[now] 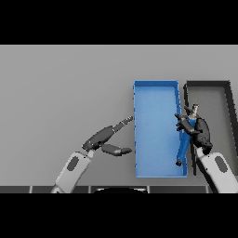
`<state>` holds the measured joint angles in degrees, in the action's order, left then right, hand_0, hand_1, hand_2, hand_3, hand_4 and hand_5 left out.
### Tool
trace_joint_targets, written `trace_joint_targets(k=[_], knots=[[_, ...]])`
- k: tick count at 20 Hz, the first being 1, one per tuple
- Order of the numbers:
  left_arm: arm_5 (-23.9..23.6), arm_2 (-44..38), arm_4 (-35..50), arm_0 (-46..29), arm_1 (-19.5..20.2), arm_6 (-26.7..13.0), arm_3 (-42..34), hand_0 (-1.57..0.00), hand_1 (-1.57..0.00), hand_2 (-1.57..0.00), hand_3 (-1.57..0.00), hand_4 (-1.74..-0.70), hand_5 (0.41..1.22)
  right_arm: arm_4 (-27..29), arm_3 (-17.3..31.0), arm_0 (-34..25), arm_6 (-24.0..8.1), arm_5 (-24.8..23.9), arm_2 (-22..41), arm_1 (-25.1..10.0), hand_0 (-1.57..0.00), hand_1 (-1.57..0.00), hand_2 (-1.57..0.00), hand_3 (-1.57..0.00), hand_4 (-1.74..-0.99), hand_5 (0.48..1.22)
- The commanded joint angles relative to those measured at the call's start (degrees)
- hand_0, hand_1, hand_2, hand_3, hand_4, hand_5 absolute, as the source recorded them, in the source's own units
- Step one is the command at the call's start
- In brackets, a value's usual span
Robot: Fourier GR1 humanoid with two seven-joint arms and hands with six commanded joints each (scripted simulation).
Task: Pick up the blue pipe and place it into the blue bin.
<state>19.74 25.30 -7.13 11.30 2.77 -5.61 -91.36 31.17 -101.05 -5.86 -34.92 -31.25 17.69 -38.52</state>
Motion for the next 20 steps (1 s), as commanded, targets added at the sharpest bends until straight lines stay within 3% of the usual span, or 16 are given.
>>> trace_joint_targets(k=[1,3,4,6,9,14,20], knots=[[0.0,-0.1,0.0,0.4,-0.1,-0.6,0.0,0.0,0.0,0.0,0.0,-0.88,0.422,2.0,1.1,-0.9,0.0,-1.2,2.1,-2.0,-0.94,-0.85,-0.86,-0.5,-1.503,1.221],[-0.1,0.1,0.0,0.3,-0.2,-0.9,-0.4,0.0,0.0,0.0,0.0,-0.88,0.427,5.1,2.3,-2.4,0.0,-1.1,5.5,-5.5,-0.6,-0.55,-0.55,-0.32,-1.337,1.221],[0.0,-0.2,0.2,0.5,-0.1,-0.9,-0.4,0.0,0.0,0.0,0.0,-0.88,0.428,7.0,2.8,-3.8,0.0,-0.7,8.3,-7.7,-0.48,-0.44,-0.44,-0.26,-1.275,1.186],[-0.1,-0.3,0.4,0.6,-0.4,-1.7,0.1,0.0,0.0,0.0,0.0,-0.88,0.429,8.8,3.6,-8.7,0.5,0.6,15.3,-12.2,-0.31,-0.28,-0.28,-0.16,-1.175,1.084],[-0.3,0.3,0.1,-0.4,-0.5,-0.9,-0.3,0.0,0.0,0.0,0.0,-0.89,0.428,10.8,4.3,-11.4,0.0,1.5,21.1,-15.5,-0.16,-0.14,-0.14,-0.08,-1.083,0.934],[-0.6,0.0,-0.1,-0.6,0.0,-0.5,-0.7,0.0,0.0,0.0,0.0,-0.89,0.428,13.2,6.0,-16.9,0.1,1.2,29.4,-18.6,-0.05,-0.05,-0.05,-0.03,-1.051,0.787],[-1.0,0.3,-0.8,-0.5,-0.2,-0.6,-0.4,0.0,0.0,0.0,0.0,-0.89,0.431,13.9,6.4,-18.8,0.4,0.2,31.9,-19.1,-0.01,-0.01,-0.01,-0.01,-1.022,0.672]])
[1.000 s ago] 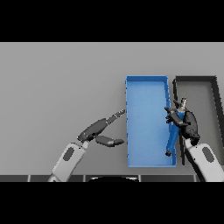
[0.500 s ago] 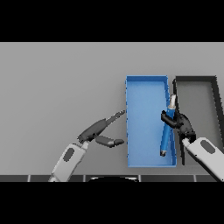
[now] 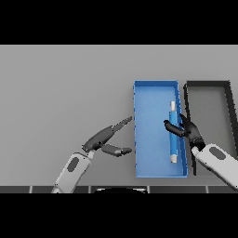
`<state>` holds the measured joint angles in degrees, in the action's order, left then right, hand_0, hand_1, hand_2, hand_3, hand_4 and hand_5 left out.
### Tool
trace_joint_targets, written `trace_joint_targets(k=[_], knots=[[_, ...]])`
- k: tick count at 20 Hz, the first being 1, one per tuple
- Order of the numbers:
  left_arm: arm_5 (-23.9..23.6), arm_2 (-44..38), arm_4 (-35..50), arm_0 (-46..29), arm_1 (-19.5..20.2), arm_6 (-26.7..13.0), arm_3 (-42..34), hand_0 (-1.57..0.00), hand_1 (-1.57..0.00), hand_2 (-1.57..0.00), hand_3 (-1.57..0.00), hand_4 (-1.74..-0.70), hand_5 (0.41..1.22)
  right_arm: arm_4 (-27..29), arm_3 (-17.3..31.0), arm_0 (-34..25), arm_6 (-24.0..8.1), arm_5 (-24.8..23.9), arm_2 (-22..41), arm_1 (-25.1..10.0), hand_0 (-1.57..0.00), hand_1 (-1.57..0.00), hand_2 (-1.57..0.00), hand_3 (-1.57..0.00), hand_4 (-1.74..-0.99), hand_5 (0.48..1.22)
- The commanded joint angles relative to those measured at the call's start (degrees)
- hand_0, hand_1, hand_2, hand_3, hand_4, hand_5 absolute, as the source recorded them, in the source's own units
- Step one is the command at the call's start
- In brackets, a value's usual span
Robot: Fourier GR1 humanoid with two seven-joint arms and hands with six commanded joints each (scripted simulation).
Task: Pick up the blue pipe and place it into the blue bin.
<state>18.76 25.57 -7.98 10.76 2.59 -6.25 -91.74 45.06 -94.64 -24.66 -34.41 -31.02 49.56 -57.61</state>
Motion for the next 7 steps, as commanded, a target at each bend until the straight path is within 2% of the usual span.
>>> trace_joint_targets(k=[1,4,7], knots=[[0.3,-0.1,0.4,-0.1,0.2,0.3,0.0,0.0,0.0,0.0,0.0,-0.89,0.431,0.3,0.7,0.0,0.4,0.8,-0.3,-0.3,-0.01,-0.01,-0.01,0.0,-1.02,0.666],[0.1,0.4,-0.2,-0.4,-0.1,0.3,0.3,0.0,0.0,0.0,0.0,-0.88,0.431,0.9,-0.3,0.0,0.8,1.0,0.0,-0.6,-0.01,-0.01,-0.01,0.0,-1.022,0.658],[-0.1,-0.1,0.0,0.1,-0.4,0.7,0.7,0.0,0.0,0.0,0.0,-0.88,0.431,0.9,0.6,-0.6,1.3,1.3,0.4,-0.5,-0.01,-0.01,-0.01,0.0,-1.022,0.643]])
